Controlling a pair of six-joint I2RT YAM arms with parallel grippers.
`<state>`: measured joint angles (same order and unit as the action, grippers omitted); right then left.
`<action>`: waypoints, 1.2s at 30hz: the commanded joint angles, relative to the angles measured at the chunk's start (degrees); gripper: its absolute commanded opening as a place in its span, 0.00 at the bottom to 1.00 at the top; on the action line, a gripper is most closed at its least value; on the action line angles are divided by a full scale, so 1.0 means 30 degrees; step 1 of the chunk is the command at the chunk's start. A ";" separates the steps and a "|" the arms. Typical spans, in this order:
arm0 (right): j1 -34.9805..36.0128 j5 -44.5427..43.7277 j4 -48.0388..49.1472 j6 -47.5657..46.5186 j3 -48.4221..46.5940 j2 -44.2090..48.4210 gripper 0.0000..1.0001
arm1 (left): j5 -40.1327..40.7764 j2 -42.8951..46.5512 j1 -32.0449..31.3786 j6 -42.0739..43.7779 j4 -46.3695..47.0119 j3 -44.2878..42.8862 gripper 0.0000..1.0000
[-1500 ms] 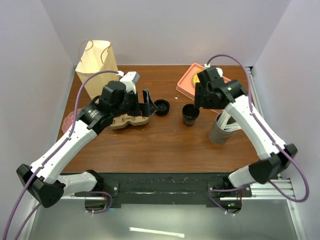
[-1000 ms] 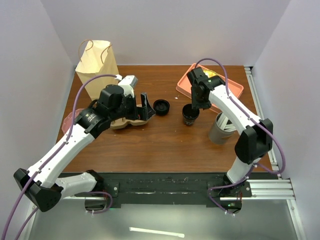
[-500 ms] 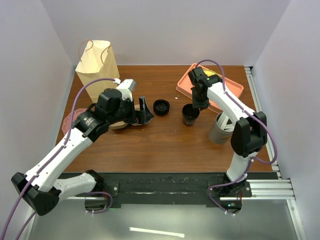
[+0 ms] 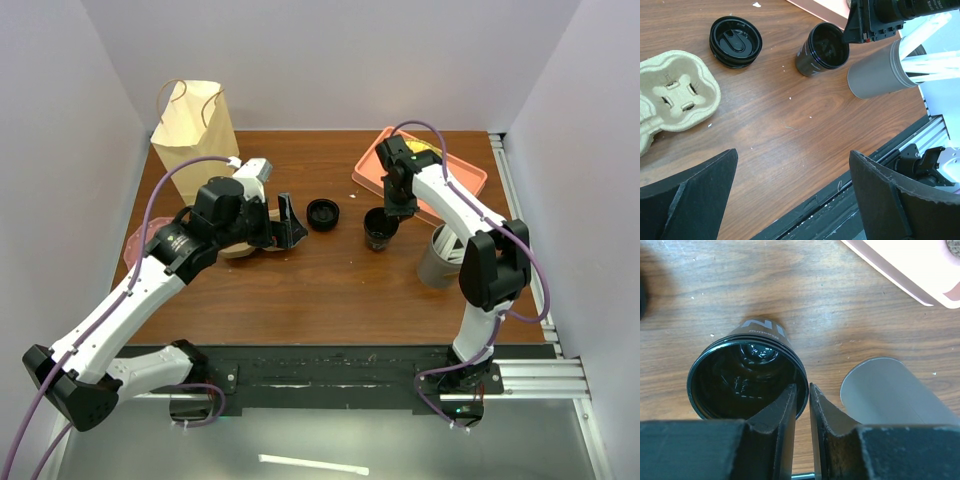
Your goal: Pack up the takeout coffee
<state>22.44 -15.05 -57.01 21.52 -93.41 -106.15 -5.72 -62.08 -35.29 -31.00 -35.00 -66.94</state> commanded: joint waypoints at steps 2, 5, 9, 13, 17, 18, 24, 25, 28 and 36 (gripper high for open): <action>-0.0096 0.0153 0.0518 0.0005 -0.0125 0.0168 0.20 | 0.0088 0.0128 -0.0044 -0.0212 0.0535 -0.0012 0.98; -0.0096 0.0095 0.0460 0.0122 -0.0183 -0.0007 0.18 | 0.0147 0.0128 -0.0015 -0.0183 0.0506 -0.0012 0.98; -0.0125 0.0006 0.0285 0.0210 -0.0329 -0.0183 0.16 | 0.0118 0.0070 -0.0044 -0.0183 0.0506 -0.0041 0.98; -0.0125 -0.0022 0.0342 0.0356 -0.0359 -0.0213 0.13 | 0.0118 0.0041 -0.0044 -0.0183 0.0622 0.0046 0.98; -0.0184 -0.0111 -0.0010 0.0444 -0.0564 -0.0623 0.11 | 0.0001 -0.0077 -0.0044 -0.0212 0.0594 0.0076 0.98; -0.0184 -0.0111 0.0020 0.0444 -0.0477 -0.0594 0.11 | 0.0030 -0.0048 -0.0044 -0.0241 0.0623 0.0076 0.98; -0.0184 -0.0111 0.0226 0.0503 -0.0534 -0.0213 0.08 | 0.0176 -0.0018 -0.0044 -0.0154 0.0564 0.0017 0.98; -0.0184 -0.0053 0.0196 0.0503 -0.0593 -0.0213 0.08 | 0.0148 -0.0076 -0.0015 -0.0154 0.0535 0.0017 0.98; -0.0184 0.0093 0.0167 0.0532 -0.0827 -0.0155 0.07 | 0.0148 -0.0077 -0.0044 -0.0212 0.0564 0.0018 0.98; -0.0154 0.0359 0.0255 0.0503 -0.1003 0.0197 0.00 | 0.0059 -0.0077 -0.0015 -0.0241 0.0653 -0.0012 0.98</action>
<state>22.09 -14.20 -56.47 22.52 -94.06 -107.53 -5.72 -62.26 -35.29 -31.00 -34.89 -66.83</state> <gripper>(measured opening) 0.015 0.985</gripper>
